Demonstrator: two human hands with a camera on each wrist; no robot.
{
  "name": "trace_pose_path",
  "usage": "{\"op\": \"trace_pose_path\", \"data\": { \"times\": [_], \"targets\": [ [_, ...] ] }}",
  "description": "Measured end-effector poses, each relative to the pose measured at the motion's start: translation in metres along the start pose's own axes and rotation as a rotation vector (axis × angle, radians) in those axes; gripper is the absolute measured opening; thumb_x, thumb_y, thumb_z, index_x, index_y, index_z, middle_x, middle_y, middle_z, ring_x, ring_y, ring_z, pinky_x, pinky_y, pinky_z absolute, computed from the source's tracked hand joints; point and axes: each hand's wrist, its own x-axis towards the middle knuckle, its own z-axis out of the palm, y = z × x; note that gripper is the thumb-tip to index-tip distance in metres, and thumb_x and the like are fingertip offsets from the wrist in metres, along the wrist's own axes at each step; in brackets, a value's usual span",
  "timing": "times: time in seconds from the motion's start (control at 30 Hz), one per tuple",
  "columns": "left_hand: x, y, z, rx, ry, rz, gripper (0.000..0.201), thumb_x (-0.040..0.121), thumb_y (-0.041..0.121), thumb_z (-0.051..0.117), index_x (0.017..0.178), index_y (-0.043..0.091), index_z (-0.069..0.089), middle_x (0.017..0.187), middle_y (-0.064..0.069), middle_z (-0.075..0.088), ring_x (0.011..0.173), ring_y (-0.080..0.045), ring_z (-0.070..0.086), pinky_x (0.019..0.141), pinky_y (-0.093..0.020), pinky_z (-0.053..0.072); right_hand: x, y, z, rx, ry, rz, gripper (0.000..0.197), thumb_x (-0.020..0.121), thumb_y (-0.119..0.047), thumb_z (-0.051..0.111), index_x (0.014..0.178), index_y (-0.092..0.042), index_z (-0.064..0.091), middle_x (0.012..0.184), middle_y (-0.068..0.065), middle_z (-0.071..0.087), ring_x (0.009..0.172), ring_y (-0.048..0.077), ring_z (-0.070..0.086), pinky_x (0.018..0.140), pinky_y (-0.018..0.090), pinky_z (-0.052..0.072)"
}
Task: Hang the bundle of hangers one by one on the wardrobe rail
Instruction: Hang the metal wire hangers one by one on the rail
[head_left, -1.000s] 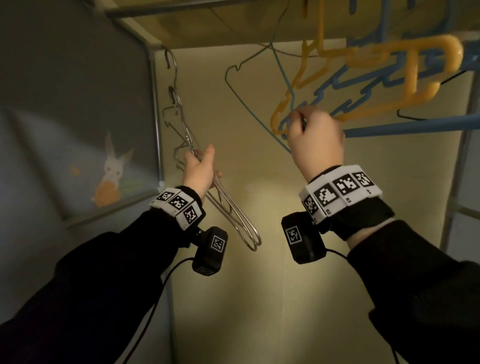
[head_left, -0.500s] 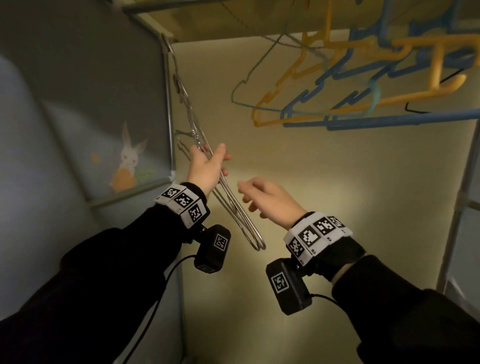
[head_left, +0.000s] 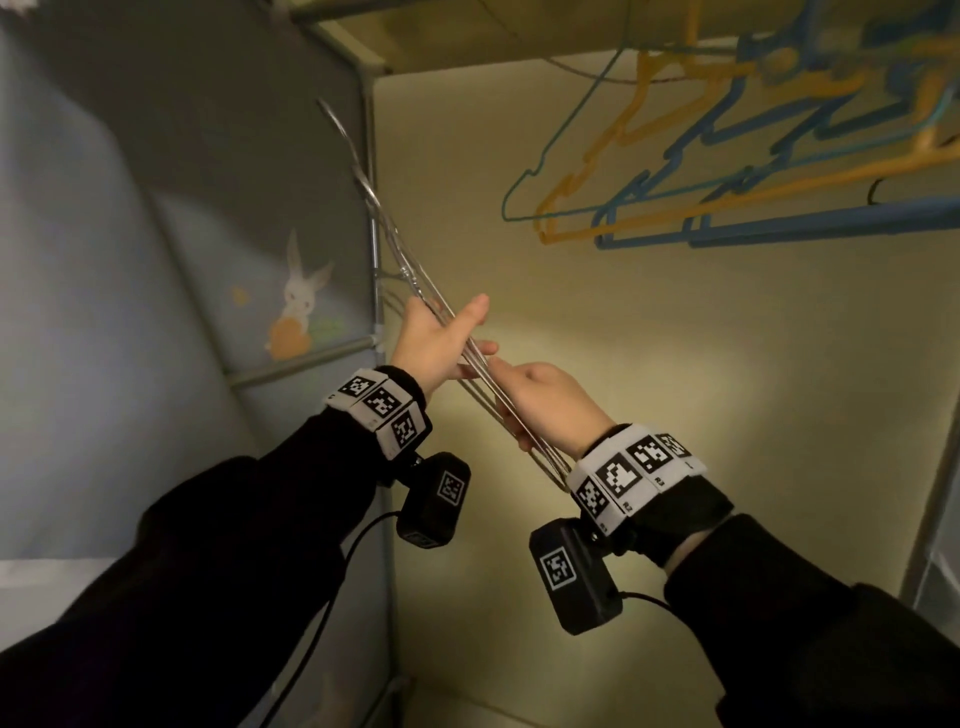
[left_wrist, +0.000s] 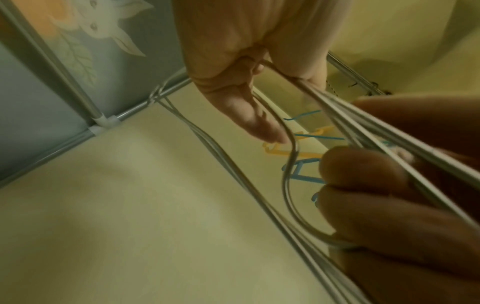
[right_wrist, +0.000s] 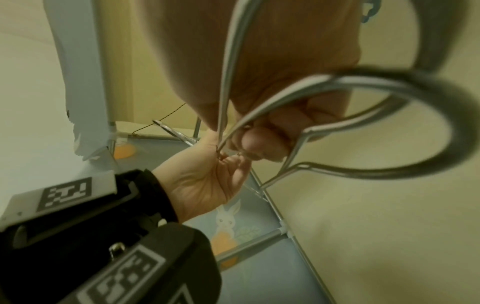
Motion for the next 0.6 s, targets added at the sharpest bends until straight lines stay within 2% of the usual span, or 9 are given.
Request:
{"op": "trace_pose_path", "data": {
  "times": [0.07, 0.17, 0.23, 0.27, 0.37, 0.43, 0.47, 0.53, 0.6],
  "targets": [
    [-0.002, -0.002, 0.000, 0.018, -0.035, 0.010, 0.057, 0.086, 0.038, 0.061, 0.125, 0.003, 0.038, 0.116, -0.009, 0.061, 0.067, -0.008, 0.073, 0.048, -0.024, 0.054, -0.001, -0.002, -0.002, -0.013, -0.049, 0.063, 0.050, 0.090, -0.051, 0.037, 0.054, -0.017, 0.044, 0.036, -0.004, 0.047, 0.032, 0.010, 0.043, 0.040, 0.016, 0.036],
    [-0.005, -0.004, 0.000, 0.042, -0.064, 0.013, 0.056, 0.087, 0.038, 0.060, 0.124, 0.001, 0.040, 0.108, -0.003, 0.063, 0.072, -0.008, 0.074, 0.052, -0.031, 0.058, -0.003, -0.003, -0.002, -0.047, -0.066, 0.055, 0.049, 0.093, -0.046, 0.034, 0.054, -0.017, 0.042, 0.048, -0.002, 0.044, 0.042, 0.015, 0.042, 0.048, 0.023, 0.034],
    [-0.005, -0.004, -0.003, 0.074, -0.074, 0.018, 0.054, 0.087, 0.041, 0.058, 0.120, 0.001, 0.044, 0.104, -0.003, 0.067, 0.077, -0.011, 0.074, 0.062, -0.041, 0.061, -0.005, -0.002, -0.003, -0.102, 0.092, -0.052, 0.049, 0.097, -0.037, 0.031, 0.052, -0.018, 0.038, 0.052, -0.001, 0.040, 0.050, 0.020, 0.041, 0.054, 0.027, 0.032],
    [-0.004, -0.005, -0.005, 0.077, -0.079, 0.011, 0.054, 0.087, 0.041, 0.057, 0.119, 0.000, 0.045, 0.105, -0.005, 0.069, 0.076, -0.011, 0.074, 0.063, -0.040, 0.060, -0.007, -0.002, -0.006, -0.124, 0.193, -0.087, 0.049, 0.098, -0.033, 0.030, 0.052, -0.018, 0.037, 0.053, -0.001, 0.040, 0.056, 0.024, 0.043, 0.058, 0.029, 0.032],
    [-0.003, -0.007, -0.012, 0.066, -0.069, -0.015, 0.035, 0.094, 0.036, 0.049, 0.110, 0.006, 0.040, 0.088, -0.006, 0.072, 0.055, -0.009, 0.071, 0.047, -0.026, 0.056, -0.011, -0.004, -0.016, -0.181, 0.394, -0.112, 0.049, 0.099, -0.027, 0.030, 0.051, -0.019, 0.035, 0.053, -0.002, 0.039, 0.069, 0.026, 0.044, 0.066, 0.029, 0.030],
    [-0.004, -0.009, -0.016, 0.060, -0.015, 0.010, 0.017, 0.097, 0.030, 0.044, 0.095, 0.014, 0.039, 0.071, -0.006, 0.068, 0.038, -0.007, 0.059, 0.040, -0.021, 0.050, -0.012, -0.006, -0.023, -0.199, 0.484, -0.133, 0.050, 0.100, -0.026, 0.029, 0.050, -0.019, 0.032, 0.052, -0.001, 0.036, 0.064, 0.026, 0.042, 0.064, 0.029, 0.029],
    [-0.004, -0.010, -0.018, 0.069, 0.024, 0.030, 0.016, 0.098, 0.028, 0.043, 0.087, 0.017, 0.039, 0.065, -0.005, 0.063, 0.033, -0.006, 0.054, 0.039, -0.020, 0.048, -0.013, -0.008, -0.026, -0.199, 0.529, -0.153, 0.050, 0.100, -0.026, 0.029, 0.050, -0.019, 0.031, 0.052, -0.001, 0.035, 0.058, 0.026, 0.040, 0.062, 0.029, 0.029],
    [-0.003, -0.012, -0.022, 0.066, 0.086, 0.049, 0.021, 0.098, 0.025, 0.041, 0.078, 0.020, 0.036, 0.058, -0.003, 0.052, 0.029, -0.005, 0.049, 0.045, -0.025, 0.050, -0.012, -0.014, -0.032, -0.203, 0.597, -0.187, 0.050, 0.100, -0.025, 0.029, 0.050, -0.018, 0.029, 0.052, -0.001, 0.035, 0.050, 0.016, 0.035, 0.056, 0.030, 0.024],
    [0.000, -0.011, -0.025, 0.028, 0.101, 0.034, 0.021, 0.098, 0.026, 0.040, 0.079, 0.020, 0.037, 0.057, -0.001, 0.046, 0.029, -0.005, 0.049, 0.052, -0.032, 0.053, -0.009, -0.021, -0.037, -0.230, 0.637, -0.204, 0.050, 0.100, -0.025, 0.029, 0.050, -0.018, 0.029, 0.051, -0.001, 0.035, 0.049, 0.011, 0.033, 0.055, 0.033, 0.017]
  ]
}}
